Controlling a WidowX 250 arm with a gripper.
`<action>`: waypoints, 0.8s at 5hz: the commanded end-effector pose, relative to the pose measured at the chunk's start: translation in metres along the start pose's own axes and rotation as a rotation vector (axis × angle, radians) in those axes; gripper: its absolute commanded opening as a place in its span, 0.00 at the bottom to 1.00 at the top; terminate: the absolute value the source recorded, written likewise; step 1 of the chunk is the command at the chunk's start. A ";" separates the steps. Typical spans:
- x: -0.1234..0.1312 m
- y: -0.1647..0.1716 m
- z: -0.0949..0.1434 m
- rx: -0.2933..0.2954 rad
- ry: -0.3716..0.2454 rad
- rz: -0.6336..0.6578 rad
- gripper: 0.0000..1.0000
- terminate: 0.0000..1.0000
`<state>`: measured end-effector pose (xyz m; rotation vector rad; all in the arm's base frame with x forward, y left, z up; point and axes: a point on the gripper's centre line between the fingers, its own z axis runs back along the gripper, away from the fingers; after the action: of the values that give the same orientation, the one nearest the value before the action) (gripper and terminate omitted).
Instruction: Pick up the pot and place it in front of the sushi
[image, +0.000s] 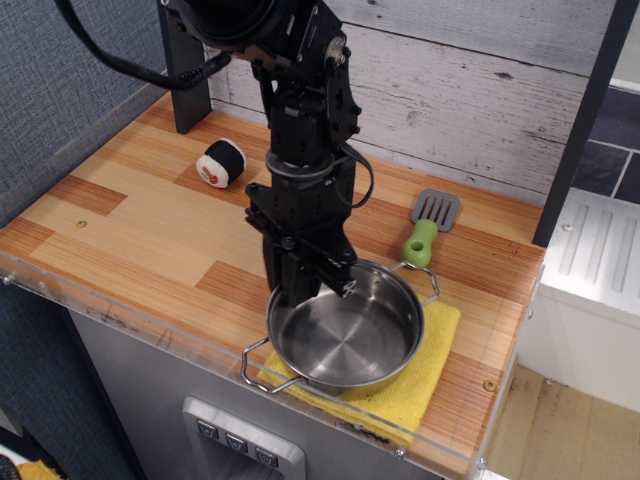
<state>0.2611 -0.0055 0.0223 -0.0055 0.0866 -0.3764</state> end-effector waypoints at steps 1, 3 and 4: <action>0.003 0.005 0.051 -0.032 -0.134 0.053 0.00 0.00; -0.031 0.092 0.076 -0.075 -0.192 0.357 0.00 0.00; -0.062 0.133 0.065 -0.071 -0.166 0.488 0.00 0.00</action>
<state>0.2644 0.1342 0.0755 -0.1020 -0.0197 0.1178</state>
